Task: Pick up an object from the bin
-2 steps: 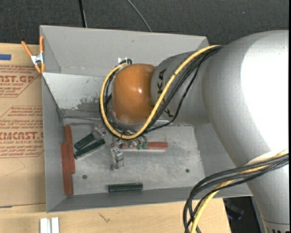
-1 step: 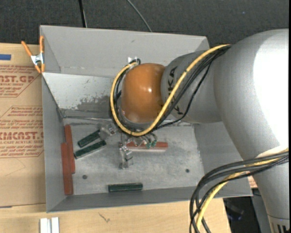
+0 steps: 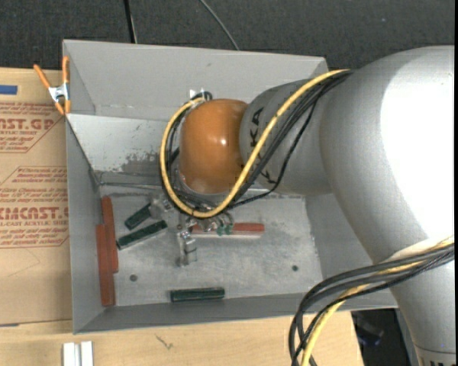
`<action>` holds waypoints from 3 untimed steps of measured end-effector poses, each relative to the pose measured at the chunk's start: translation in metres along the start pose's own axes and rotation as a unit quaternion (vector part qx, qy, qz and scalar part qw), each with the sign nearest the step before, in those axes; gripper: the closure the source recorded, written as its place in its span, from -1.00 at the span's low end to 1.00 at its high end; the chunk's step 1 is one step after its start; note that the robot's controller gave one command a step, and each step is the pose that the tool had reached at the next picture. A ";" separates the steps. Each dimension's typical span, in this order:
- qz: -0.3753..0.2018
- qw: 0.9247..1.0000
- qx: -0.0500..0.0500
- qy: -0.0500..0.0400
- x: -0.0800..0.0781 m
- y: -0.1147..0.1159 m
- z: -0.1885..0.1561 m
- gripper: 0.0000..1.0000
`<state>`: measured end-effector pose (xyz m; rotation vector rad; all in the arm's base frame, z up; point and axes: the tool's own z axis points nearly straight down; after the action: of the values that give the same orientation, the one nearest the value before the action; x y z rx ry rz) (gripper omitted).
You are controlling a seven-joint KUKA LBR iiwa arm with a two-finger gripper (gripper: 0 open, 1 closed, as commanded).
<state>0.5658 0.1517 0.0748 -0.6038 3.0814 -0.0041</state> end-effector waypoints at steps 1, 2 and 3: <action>0.042 0.999 -0.002 -0.002 -0.007 0.022 0.000 -1.00; 0.050 0.999 -0.003 0.000 0.005 0.022 0.003 -1.00; -0.035 0.999 -0.002 -0.004 -0.049 0.047 0.003 1.00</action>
Offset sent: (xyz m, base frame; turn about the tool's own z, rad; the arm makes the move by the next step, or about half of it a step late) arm -0.0237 -0.0110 -0.0048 -0.1096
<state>0.5937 0.2140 0.0717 -0.7105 3.0522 0.0046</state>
